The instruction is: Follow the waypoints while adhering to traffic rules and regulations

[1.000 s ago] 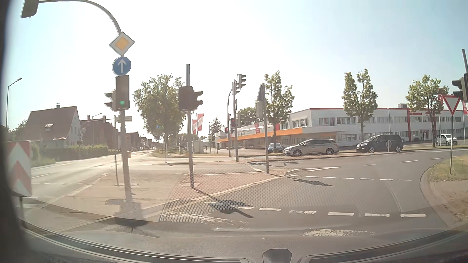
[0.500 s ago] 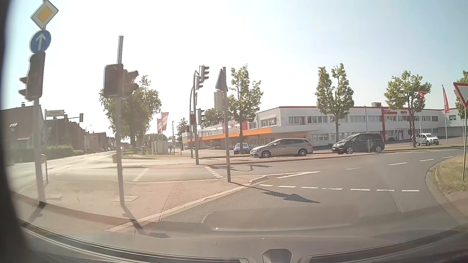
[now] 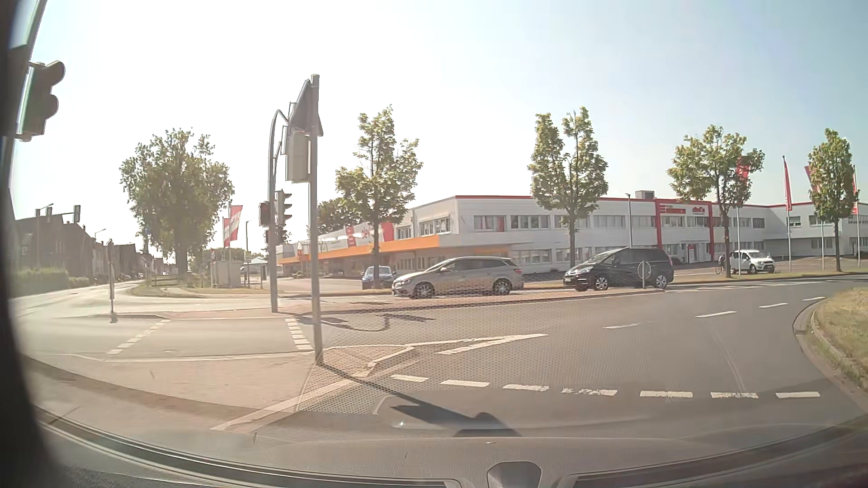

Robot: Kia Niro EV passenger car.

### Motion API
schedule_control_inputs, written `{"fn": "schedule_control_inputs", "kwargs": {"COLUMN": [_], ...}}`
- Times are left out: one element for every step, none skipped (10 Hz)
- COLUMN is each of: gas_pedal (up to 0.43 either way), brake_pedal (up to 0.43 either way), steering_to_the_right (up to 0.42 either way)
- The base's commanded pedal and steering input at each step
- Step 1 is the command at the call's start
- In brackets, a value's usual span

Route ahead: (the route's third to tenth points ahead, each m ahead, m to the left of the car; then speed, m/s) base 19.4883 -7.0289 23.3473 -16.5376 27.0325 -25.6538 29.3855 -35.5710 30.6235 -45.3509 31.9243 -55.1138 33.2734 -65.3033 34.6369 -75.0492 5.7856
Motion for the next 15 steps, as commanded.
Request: {"fn": "schedule_control_inputs", "kwargs": {"gas_pedal": [0.150, 0.150, 0.150, 0.150, 0.150, 0.150, 0.150, 0.150, 0.150, 0.150, 0.150, 0.150, 0.150, 0.150, 0.150], "brake_pedal": [0.006, 0.006, 0.006, 0.006, 0.006, 0.006, 0.006, 0.006, 0.006, 0.006, 0.006, 0.006, 0.006, 0.006, 0.006], "steering_to_the_right": [0.213, 0.214, 0.213, 0.214, 0.214, 0.214, 0.216, 0.218, 0.220, 0.224, 0.228, 0.230, 0.230, 0.230, 0.230]}}
